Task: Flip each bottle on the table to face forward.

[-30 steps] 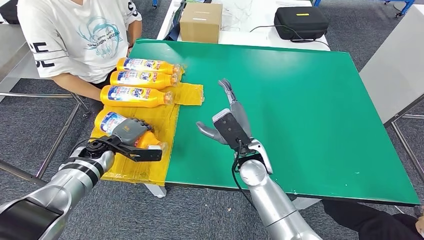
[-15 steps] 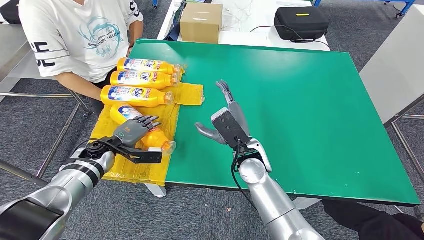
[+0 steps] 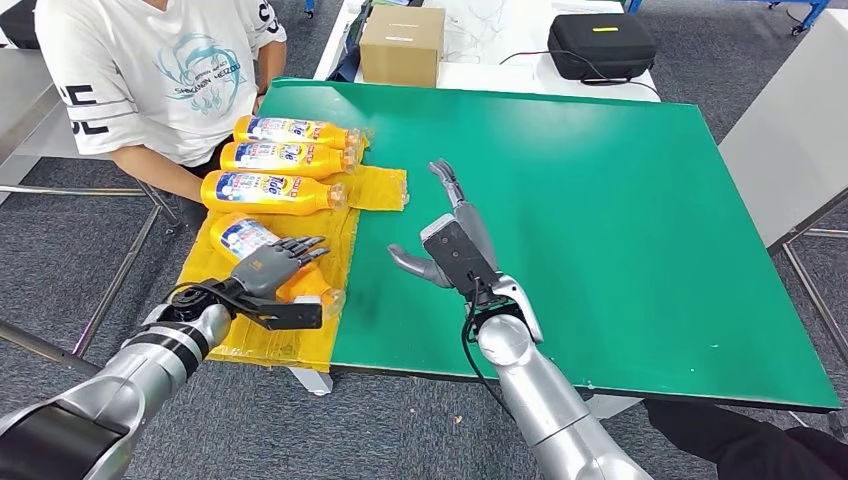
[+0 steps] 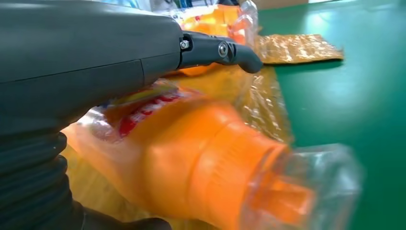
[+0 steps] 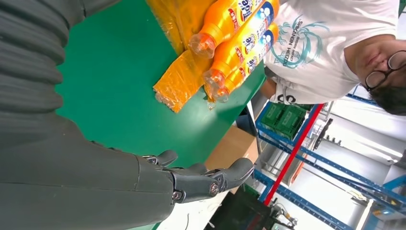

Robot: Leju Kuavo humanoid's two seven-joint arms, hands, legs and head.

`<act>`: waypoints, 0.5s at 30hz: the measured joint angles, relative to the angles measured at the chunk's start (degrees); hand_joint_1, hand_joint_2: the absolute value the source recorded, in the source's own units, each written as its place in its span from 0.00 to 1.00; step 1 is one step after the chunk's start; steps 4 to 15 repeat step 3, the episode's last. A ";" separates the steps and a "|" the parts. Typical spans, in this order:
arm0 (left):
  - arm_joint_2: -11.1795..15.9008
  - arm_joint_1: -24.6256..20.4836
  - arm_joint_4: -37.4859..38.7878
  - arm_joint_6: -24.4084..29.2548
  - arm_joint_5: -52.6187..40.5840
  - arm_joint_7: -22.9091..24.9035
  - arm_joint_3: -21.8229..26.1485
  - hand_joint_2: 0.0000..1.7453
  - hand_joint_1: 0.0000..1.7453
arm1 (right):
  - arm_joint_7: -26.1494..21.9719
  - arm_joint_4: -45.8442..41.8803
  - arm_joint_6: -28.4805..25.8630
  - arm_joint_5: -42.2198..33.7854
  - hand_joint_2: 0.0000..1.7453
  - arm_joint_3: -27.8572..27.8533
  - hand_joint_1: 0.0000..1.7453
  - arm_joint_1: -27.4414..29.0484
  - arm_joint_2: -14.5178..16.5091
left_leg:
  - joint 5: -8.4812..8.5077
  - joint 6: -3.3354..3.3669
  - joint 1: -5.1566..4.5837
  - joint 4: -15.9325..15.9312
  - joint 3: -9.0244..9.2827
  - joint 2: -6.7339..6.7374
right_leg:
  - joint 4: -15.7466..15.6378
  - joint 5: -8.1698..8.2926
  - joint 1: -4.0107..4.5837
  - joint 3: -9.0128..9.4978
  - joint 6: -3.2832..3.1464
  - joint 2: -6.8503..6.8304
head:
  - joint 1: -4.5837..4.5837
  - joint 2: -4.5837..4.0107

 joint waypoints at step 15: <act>0.06 1.04 -0.72 -1.21 3.35 -2.63 1.11 1.00 0.00 | -0.08 0.17 -0.16 -0.09 1.00 0.00 0.00 -0.01 -0.02 | 0.00 0.00 0.00 0.00 -0.01 0.01 | 0.00 0.00 0.00 -0.02 0.00 0.00 | 0.00 0.00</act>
